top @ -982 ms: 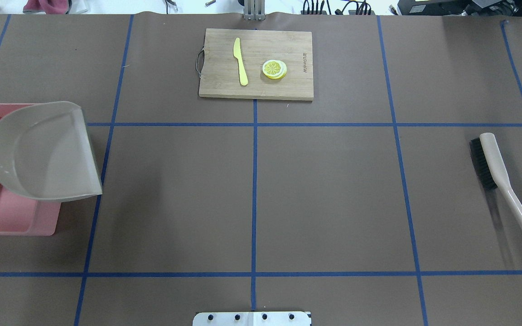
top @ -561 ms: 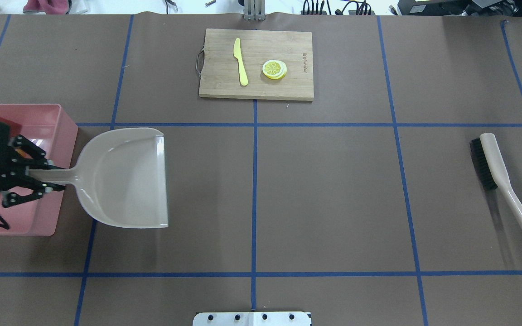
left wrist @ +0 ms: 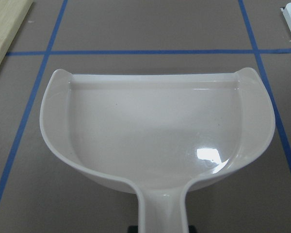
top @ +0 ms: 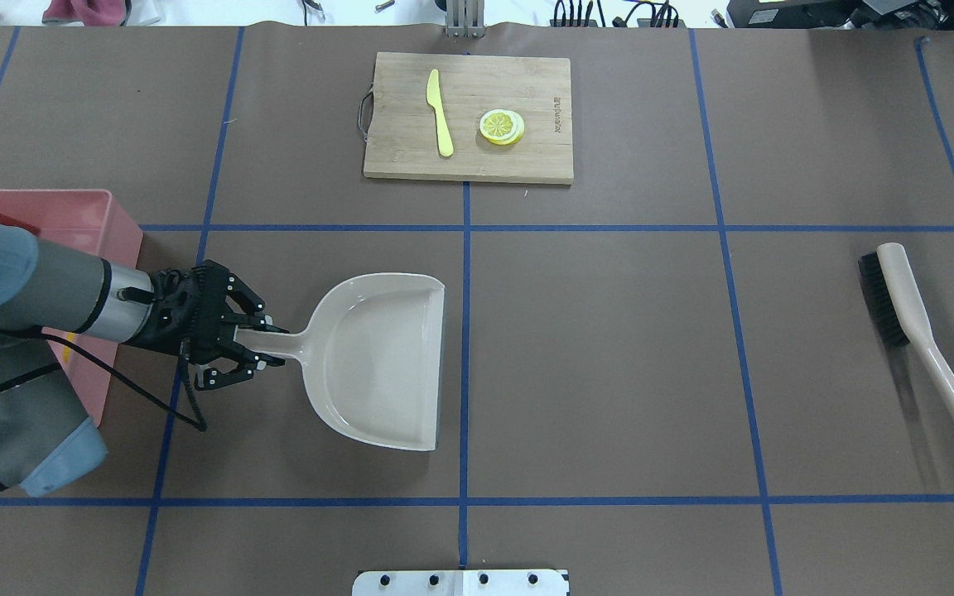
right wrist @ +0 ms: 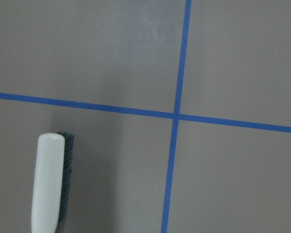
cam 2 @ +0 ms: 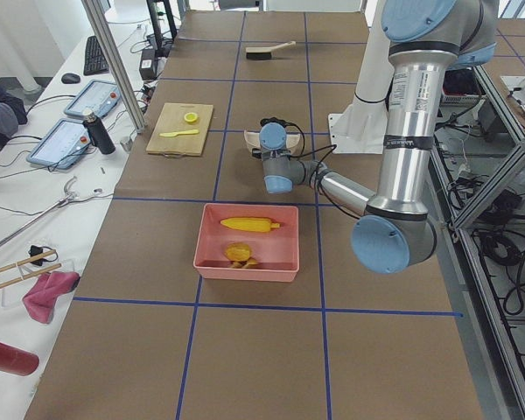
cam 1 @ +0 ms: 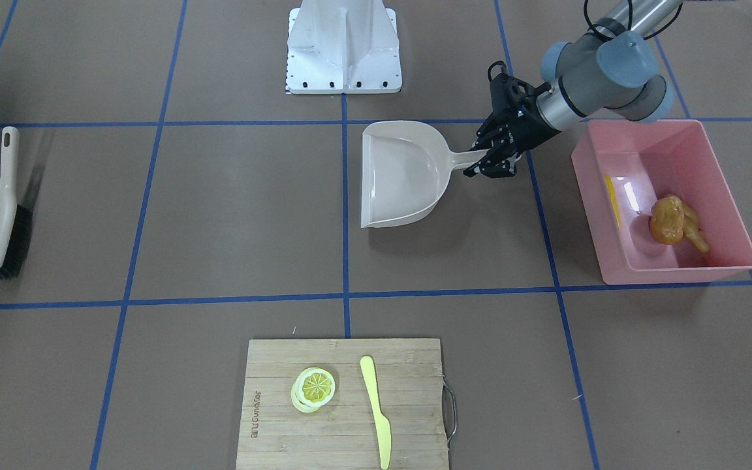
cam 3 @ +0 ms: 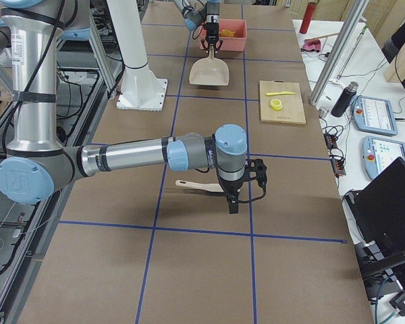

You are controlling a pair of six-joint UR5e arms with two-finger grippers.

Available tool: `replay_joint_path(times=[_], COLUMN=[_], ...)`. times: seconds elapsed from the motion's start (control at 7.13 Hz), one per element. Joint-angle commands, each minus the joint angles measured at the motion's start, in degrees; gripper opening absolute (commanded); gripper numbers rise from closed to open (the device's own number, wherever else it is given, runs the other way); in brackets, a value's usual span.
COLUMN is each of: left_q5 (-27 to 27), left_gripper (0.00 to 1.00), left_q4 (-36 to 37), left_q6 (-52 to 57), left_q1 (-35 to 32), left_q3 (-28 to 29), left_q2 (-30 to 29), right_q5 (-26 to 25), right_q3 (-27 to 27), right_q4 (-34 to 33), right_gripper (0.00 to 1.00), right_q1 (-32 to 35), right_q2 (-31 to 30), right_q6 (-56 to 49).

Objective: Sweep and dump trash into bin
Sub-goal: 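Lower the empty dustpan back onto the table with the left gripper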

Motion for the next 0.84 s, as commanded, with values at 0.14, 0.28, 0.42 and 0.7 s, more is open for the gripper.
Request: replay_joint_path(times=[0.14,0.28,0.42,0.7], left_q5=[0.19,0.19,0.19,0.11], left_gripper=[0.00,0.12,0.30,0.59], left_q4=[0.05,-0.04,-0.04,-0.04], left_q6=[-0.31,-0.23,-0.23,-0.31], left_q1=[0.75,0.66,0.58,0.40], left_q3=[2.07,2.15,2.16,2.24], left_q2=[-1.80,-1.72,-1.72,-1.54], right_q5=[0.02,0.02,0.02,0.02], right_q3=[-0.14,-0.14,-0.14,-0.23], right_q4=[0.00,0.09,0.09,0.09], right_gripper=[1.00,1.00,1.00,1.00], right_q1=[0.00,0.00,0.00,-0.27], right_q2=[0.00,0.00,0.00,0.09], right_q6=[0.00,0.00,-0.09,-0.09])
